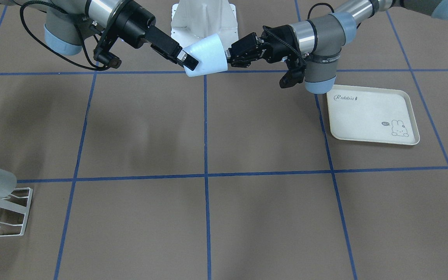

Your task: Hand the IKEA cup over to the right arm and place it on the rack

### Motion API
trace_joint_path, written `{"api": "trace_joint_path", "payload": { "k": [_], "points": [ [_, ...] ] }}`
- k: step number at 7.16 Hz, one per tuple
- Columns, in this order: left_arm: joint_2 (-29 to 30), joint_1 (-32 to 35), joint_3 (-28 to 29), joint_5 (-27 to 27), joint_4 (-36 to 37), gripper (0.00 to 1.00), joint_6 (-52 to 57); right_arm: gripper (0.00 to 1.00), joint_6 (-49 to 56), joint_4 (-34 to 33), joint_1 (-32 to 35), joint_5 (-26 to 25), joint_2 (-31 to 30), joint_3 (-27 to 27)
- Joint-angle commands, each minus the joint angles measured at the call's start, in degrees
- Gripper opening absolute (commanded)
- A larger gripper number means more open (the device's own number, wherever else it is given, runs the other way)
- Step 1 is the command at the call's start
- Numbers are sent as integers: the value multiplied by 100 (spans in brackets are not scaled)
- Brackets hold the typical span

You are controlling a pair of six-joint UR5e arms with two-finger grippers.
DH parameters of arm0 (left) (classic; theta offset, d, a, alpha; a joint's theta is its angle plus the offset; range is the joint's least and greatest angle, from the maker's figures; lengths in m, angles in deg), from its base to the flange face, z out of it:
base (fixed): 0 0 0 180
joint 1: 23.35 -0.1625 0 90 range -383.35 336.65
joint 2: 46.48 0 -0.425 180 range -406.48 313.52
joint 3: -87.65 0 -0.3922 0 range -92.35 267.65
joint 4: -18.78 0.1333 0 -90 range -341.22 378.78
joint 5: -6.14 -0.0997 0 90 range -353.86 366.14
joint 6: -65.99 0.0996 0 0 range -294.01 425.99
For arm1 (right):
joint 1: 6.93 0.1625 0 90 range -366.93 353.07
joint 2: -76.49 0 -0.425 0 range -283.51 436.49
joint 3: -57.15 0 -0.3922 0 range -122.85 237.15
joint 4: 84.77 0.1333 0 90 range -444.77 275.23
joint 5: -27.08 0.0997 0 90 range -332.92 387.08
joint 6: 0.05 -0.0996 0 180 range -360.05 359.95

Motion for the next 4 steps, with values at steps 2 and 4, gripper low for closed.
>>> {"api": "trace_joint_path", "payload": {
  "k": [2,4],
  "points": [
    [0,-9,22,-16,1,0,0,56,-10,14,-9,-3,-4,8],
    [0,-9,30,-25,1,0,17,21,-27,14,-9,-3,-4,16]
  ]
}}
